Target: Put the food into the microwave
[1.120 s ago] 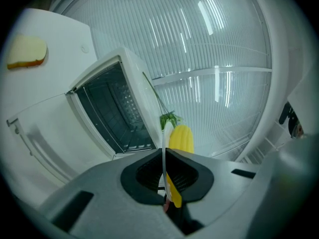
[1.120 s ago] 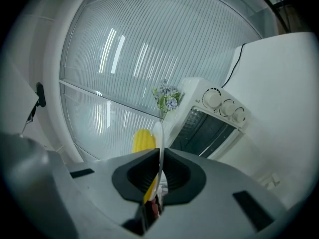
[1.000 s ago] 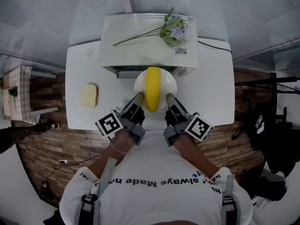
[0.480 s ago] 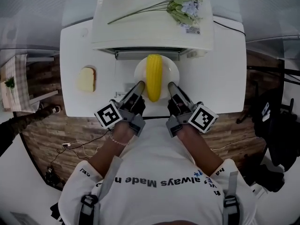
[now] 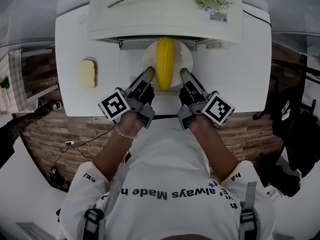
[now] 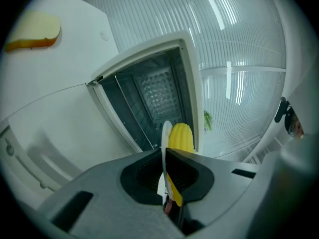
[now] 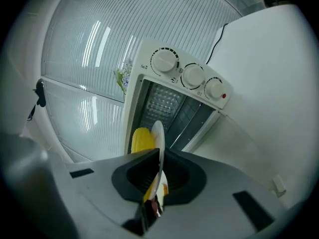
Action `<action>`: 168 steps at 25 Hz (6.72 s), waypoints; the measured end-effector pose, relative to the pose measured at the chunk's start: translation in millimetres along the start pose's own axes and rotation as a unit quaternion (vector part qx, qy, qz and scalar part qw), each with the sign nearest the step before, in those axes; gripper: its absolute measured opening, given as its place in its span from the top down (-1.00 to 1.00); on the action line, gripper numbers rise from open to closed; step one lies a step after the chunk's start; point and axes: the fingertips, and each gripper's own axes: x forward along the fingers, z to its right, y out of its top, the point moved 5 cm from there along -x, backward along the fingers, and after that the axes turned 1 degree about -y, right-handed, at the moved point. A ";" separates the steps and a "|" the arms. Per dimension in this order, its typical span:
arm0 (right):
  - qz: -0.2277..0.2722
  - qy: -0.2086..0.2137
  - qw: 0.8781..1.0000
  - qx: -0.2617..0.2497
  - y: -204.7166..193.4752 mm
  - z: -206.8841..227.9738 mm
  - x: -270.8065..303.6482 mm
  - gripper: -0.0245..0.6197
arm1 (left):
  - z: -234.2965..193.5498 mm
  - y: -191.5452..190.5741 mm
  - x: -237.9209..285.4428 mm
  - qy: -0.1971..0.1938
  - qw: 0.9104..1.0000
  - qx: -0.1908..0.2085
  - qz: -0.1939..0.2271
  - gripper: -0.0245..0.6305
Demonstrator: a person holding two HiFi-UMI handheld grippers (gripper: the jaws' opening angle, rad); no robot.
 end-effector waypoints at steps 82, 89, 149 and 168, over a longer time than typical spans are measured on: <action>0.041 0.021 0.986 0.162 27.2 57.9 115.7 0.83 | -64.4 56.5 90.5 0.019 0.998 -0.036 0.049 0.85; 0.016 0.010 0.994 0.110 25.2 54.4 87.0 0.69 | -54.7 47.3 59.8 0.038 0.998 0.001 0.042 0.77; 0.065 0.096 0.808 -0.577 24.7 -252.1 -132.1 0.84 | 262.6 -14.9 -94.1 -0.057 0.837 0.533 0.109 0.89; 0.069 0.094 0.811 -0.574 26.3 -255.7 -127.6 0.84 | 262.8 -12.1 -91.7 -0.065 0.848 0.513 0.116 0.89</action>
